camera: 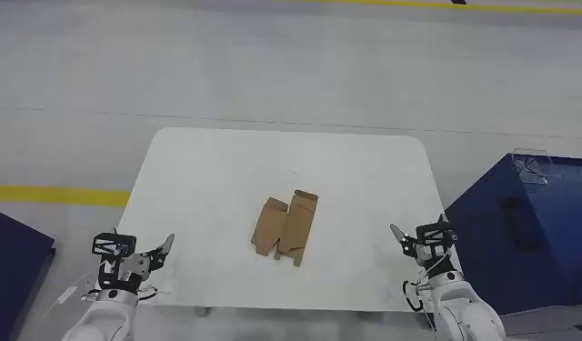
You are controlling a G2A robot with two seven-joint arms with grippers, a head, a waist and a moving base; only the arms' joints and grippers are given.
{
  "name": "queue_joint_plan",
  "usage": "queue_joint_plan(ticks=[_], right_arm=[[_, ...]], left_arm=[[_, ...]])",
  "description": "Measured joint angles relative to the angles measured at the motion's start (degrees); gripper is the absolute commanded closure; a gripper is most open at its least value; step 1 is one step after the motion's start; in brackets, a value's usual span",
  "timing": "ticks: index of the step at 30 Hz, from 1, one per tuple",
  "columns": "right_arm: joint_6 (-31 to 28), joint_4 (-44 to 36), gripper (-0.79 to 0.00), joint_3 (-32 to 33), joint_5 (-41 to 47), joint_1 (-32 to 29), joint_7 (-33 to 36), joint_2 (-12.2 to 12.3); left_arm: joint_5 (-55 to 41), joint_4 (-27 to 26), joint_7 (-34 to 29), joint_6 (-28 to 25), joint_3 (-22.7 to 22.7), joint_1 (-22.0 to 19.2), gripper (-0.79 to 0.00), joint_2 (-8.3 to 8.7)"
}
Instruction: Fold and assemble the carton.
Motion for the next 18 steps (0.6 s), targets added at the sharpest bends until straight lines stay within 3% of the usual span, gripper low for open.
queue_joint_plan(ticks=[3, 6, 10, 12, 15, 18], right_arm=[[0.0, 0.0, -0.785, 0.0, 0.0, 0.0, 0.0, 0.0], [0.0, 0.0, -0.785, 0.0, 0.0, 0.0, 0.0, 0.0], [0.0, 0.0, -0.785, 0.0, 0.0, 0.0, 0.0, 0.0], [0.0, 0.0, -0.785, 0.0, 0.0, 0.0, 0.0, 0.0], [0.0, 0.0, -0.785, 0.0, 0.0, 0.0, 0.0, 0.0], [0.0, 0.0, -0.785, 0.0, 0.0, 0.0, 0.0, 0.0]], left_arm=[[2.06, -0.71, -0.73, 0.21, 1.04, -0.8, -0.785, -0.06], [-0.47, -2.7, -7.99, -2.52, 3.3, -4.97, -0.785, -0.42], [-21.1, -5.0, -24.08, -9.39, 4.56, -12.67, -0.785, -0.71], [-30.55, -4.23, -32.18, -9.94, 5.42, -16.75, -0.785, -0.8], [-44.74, 0.05, -46.2, -9.98, 8.44, -24.76, -0.785, -0.99], [-56.48, 7.66, -58.25, -9.49, 12.48, -33.15, -0.785, -1.35]])
